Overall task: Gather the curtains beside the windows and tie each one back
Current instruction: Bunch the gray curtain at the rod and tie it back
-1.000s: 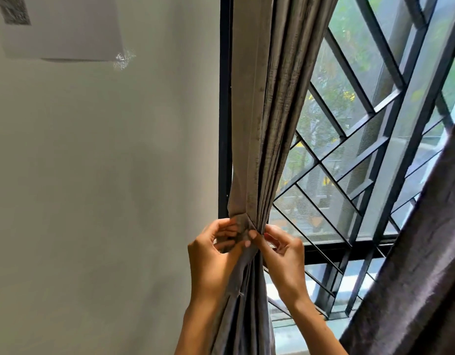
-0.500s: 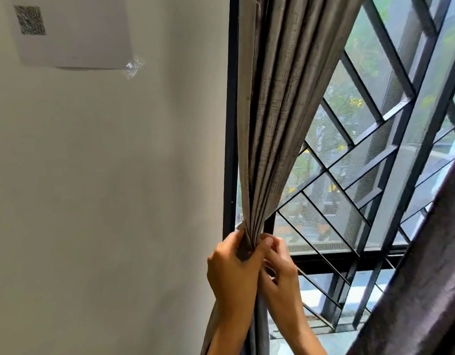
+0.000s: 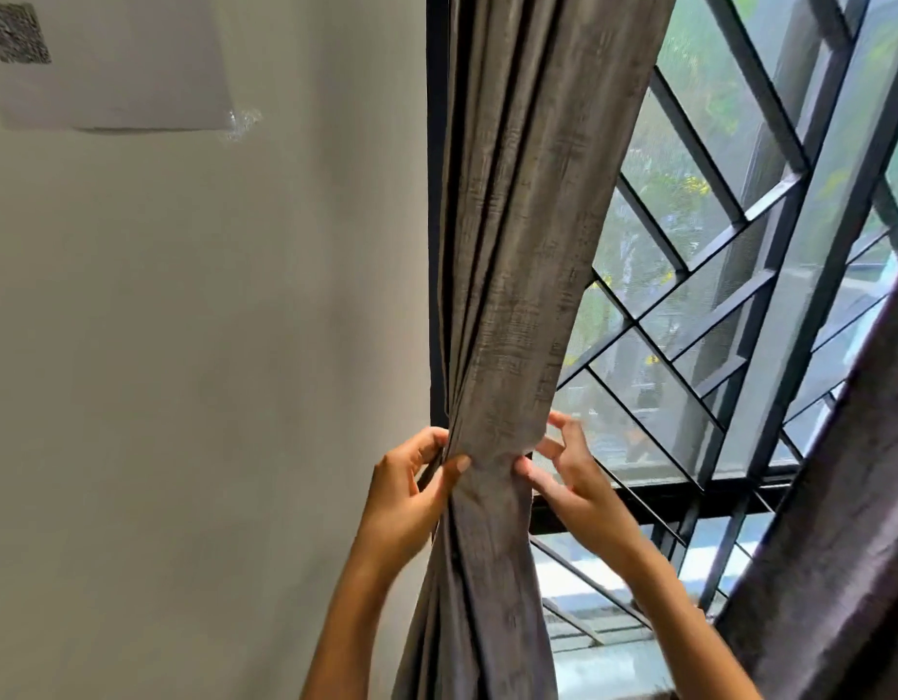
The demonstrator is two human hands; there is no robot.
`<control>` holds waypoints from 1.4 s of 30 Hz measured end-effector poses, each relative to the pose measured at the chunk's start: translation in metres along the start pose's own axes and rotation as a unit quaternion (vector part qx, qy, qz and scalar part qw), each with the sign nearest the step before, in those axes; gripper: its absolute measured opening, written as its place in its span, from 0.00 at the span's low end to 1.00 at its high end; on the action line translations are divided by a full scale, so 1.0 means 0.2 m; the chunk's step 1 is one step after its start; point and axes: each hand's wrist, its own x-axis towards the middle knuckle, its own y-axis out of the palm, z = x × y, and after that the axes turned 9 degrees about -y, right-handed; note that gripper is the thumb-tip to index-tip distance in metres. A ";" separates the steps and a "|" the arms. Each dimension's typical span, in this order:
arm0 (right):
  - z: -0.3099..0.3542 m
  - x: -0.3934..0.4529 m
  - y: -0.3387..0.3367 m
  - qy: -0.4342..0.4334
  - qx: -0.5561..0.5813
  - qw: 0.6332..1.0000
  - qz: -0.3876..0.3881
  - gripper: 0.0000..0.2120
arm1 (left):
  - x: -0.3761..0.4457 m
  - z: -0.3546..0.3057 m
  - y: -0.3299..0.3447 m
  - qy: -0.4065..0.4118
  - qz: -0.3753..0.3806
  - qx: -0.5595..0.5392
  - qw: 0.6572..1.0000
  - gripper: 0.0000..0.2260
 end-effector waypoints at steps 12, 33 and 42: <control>0.23 -0.03 -0.05 0.086 -0.086 0.985 -0.125 0.18 | -0.03 -0.01 0.13 0.062 -0.243 0.151 0.956 0.09; 0.17 -0.09 0.18 0.018 0.116 0.956 -0.268 0.09 | -0.03 -0.11 0.09 -0.034 -0.156 -0.022 0.987 0.03; 0.07 -0.18 0.16 -0.100 -0.276 0.951 -0.092 0.17 | 0.01 -0.08 0.09 -0.058 -0.165 -0.057 0.983 0.06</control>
